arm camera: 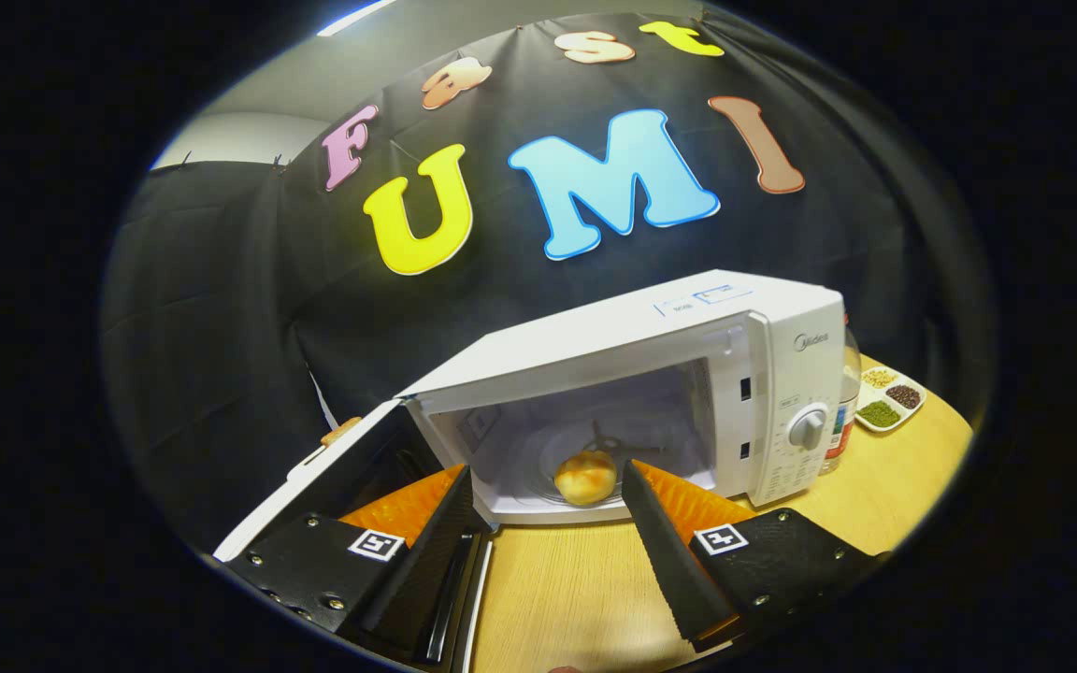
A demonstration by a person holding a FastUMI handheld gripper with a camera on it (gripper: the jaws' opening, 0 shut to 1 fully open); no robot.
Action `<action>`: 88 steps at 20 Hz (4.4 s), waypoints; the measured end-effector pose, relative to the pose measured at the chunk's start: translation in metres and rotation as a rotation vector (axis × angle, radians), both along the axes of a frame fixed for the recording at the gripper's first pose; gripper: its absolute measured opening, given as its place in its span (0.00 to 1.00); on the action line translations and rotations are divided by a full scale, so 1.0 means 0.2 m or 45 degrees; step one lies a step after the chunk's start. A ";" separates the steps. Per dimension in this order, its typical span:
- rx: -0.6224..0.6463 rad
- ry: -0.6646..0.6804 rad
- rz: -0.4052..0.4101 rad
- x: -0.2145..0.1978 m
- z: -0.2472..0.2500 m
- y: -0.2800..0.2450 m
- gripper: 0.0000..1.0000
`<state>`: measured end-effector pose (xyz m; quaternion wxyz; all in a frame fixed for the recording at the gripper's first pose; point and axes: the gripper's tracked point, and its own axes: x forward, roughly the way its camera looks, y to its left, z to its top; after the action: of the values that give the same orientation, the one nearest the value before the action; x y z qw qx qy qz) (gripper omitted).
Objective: Open the microwave, put the food inside, and close the microwave door.
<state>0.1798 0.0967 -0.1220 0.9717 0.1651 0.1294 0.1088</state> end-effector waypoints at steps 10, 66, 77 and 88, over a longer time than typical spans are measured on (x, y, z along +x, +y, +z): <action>-0.077 -0.121 0.049 -0.53 0.28 0.11 0.97; -0.377 0.096 0.504 -0.94 -0.21 0.70 0.02; -0.380 0.127 0.344 -0.73 -0.23 0.34 0.02; -0.365 0.150 0.205 -0.48 -0.25 0.09 0.02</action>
<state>0.0829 0.1146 -0.1710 0.9641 0.0202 0.2132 0.1566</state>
